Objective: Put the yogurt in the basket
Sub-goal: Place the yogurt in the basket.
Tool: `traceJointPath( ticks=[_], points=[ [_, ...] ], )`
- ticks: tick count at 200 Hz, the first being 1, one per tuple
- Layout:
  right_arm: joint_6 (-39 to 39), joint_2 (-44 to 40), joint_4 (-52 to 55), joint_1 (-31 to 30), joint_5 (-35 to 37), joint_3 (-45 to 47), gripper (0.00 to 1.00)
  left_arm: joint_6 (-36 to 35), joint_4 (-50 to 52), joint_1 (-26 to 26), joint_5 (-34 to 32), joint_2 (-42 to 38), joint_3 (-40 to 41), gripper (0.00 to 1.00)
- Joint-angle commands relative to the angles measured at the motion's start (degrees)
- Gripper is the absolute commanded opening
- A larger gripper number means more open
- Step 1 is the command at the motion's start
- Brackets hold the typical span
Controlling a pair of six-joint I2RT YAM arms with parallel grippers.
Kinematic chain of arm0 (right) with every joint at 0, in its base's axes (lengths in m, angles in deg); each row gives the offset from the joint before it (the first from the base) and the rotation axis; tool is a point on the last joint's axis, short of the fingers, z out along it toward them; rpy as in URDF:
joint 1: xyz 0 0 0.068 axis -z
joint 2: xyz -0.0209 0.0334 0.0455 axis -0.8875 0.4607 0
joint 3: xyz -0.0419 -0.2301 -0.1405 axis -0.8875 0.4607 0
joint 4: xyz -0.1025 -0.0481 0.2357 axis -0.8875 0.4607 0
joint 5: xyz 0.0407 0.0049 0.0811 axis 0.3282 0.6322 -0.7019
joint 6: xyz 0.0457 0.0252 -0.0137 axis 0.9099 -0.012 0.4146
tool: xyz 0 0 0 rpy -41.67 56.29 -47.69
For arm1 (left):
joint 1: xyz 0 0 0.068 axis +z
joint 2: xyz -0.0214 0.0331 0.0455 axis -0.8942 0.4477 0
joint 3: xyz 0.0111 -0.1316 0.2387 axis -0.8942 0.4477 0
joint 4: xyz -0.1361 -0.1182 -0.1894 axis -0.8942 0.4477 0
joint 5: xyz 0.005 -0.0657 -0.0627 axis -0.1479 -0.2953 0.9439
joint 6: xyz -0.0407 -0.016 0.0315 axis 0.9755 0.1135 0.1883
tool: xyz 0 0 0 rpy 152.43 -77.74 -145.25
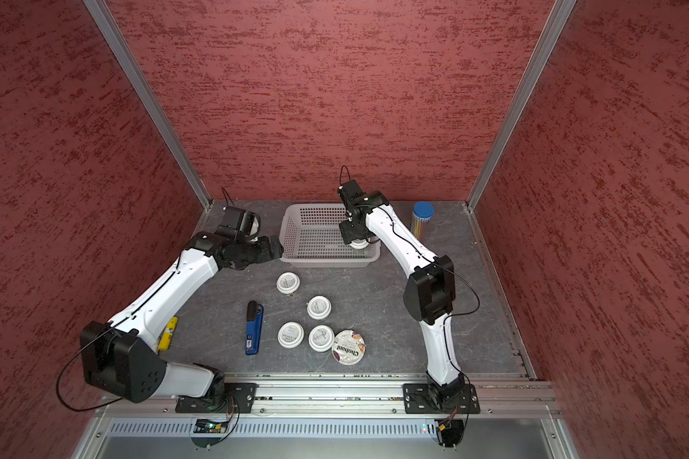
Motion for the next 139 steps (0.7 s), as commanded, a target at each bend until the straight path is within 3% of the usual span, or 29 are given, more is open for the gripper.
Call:
traceJointPath(
  ticks=[1, 139],
  points=[
    [-0.2, 0.6, -0.2, 0.8, -1.8, 0.2, 0.75, -0.6, -1.1, 0.5, 1.1, 0.4, 0.0, 1.00],
    [-0.3, 5.5, 0.4, 2.4, -2.3, -0.3, 0.77, -0.7, -1.4, 0.9, 1.1, -0.1, 0.7, 1.00]
  ],
)
